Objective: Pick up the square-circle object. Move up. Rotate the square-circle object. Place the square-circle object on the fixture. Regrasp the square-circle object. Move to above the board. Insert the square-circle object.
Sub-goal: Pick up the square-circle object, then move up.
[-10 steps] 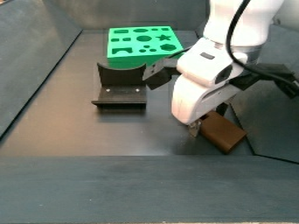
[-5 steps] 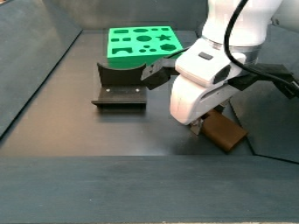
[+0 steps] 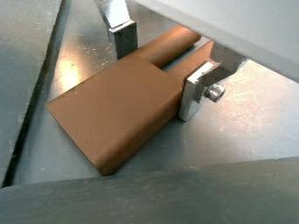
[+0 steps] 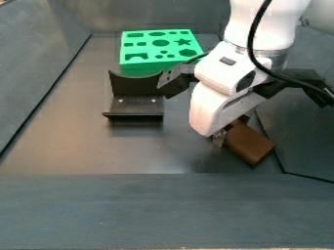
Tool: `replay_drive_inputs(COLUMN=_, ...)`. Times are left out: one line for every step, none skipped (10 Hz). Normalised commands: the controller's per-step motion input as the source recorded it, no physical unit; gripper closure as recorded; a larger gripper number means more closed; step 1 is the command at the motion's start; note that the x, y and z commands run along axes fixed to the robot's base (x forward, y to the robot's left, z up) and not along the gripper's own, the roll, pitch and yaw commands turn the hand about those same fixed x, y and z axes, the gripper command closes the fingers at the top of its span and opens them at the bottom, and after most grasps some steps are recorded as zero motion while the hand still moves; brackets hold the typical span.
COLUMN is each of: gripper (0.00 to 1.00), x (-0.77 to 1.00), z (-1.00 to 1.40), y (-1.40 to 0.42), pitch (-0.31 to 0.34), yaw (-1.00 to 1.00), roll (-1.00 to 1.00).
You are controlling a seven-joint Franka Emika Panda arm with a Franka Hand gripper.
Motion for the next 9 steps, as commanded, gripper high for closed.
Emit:
replay_drive_inputs(gripper=1.0, x=0.0, z=0.0, y=0.0, pitch=0.0, yaw=0.0, roll=0.0)
replay_drive_inputs(gripper=1.0, x=0.0, z=0.0, y=0.0, pitch=0.0, yaw=0.0, roll=0.0)
replay_drive_inputs(gripper=1.0, x=0.0, z=0.0, y=0.0, pitch=0.0, yaw=0.0, roll=0.0)
replay_drive_inputs(gripper=1.0, x=0.0, z=0.0, y=0.0, pitch=0.0, yaw=0.0, roll=0.0)
replay_drive_inputs(gripper=1.0, x=0.0, z=0.83, y=0.0, pitch=0.0, yaw=0.0, roll=0.0)
replay_drive_inputs(gripper=1.0, x=0.0, z=0.8, y=0.05, pitch=-0.015, yaw=-0.01, roll=0.02)
replay_drive_inputs(gripper=1.0, x=0.0, z=0.7, y=0.04, pitch=-0.004, yaw=-0.02, roll=0.03)
replay_drive_inputs(gripper=1.0, x=0.0, z=0.58, y=0.03, pitch=0.022, yaw=-0.02, roll=0.04)
replay_drive_inputs(gripper=1.0, x=0.0, z=0.4, y=0.02, pitch=0.058, yaw=-0.02, roll=0.05)
